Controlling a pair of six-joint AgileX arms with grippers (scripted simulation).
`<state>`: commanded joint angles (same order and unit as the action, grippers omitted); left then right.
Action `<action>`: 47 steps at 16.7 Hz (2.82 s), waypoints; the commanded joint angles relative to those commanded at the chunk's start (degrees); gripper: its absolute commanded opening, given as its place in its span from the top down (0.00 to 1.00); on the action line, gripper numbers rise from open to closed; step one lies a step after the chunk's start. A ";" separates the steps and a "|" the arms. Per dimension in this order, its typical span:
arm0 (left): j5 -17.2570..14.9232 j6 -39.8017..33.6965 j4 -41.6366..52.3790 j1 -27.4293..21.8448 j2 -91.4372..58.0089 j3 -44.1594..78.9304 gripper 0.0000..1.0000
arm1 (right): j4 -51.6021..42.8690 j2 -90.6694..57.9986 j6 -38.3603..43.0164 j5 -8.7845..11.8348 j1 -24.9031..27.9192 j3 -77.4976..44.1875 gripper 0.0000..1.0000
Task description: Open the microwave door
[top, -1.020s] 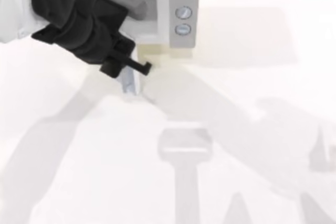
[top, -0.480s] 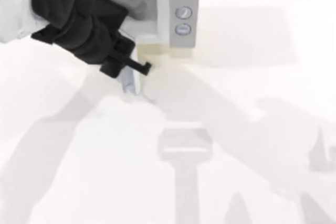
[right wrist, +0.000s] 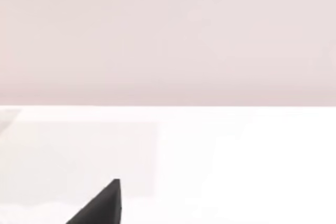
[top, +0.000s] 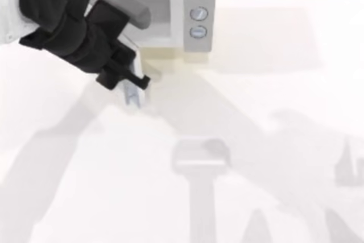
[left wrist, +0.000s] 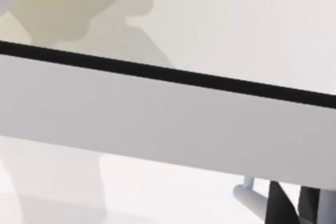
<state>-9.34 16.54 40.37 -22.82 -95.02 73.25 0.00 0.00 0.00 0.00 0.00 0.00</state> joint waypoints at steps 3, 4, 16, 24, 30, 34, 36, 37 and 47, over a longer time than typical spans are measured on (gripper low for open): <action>-1.81 3.33 0.19 1.42 1.36 -0.76 1.00 | 0.00 0.00 0.00 0.00 0.00 0.00 0.00; -1.90 3.47 0.15 1.47 1.47 -0.75 1.00 | 0.00 0.00 0.00 0.00 0.00 0.00 0.00; -1.90 3.47 0.15 1.47 1.47 -0.75 1.00 | 0.00 0.00 0.00 0.00 0.00 0.00 0.00; -1.90 3.47 0.15 1.47 1.47 -0.75 1.00 | 0.00 0.00 0.00 0.00 0.00 0.00 0.00; -2.25 3.54 0.20 1.37 1.34 -0.90 1.00 | 0.00 0.00 0.00 0.00 0.00 0.00 0.00; -4.23 7.88 1.41 3.21 1.86 -1.25 1.00 | 0.00 0.00 0.00 0.00 0.00 0.00 0.00; -5.62 11.04 2.56 4.57 2.03 -1.93 1.00 | 0.00 0.00 0.00 0.00 0.00 0.00 0.00; -6.30 12.50 2.96 5.20 2.26 -2.14 1.00 | 0.00 0.00 0.00 0.00 0.00 0.00 0.00; -7.46 14.62 3.13 6.16 3.09 -2.12 1.00 | 0.00 0.00 0.00 0.00 0.00 0.00 0.00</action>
<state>-16.80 31.16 43.51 -16.66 -91.94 71.14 0.00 0.00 0.00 0.00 0.00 0.00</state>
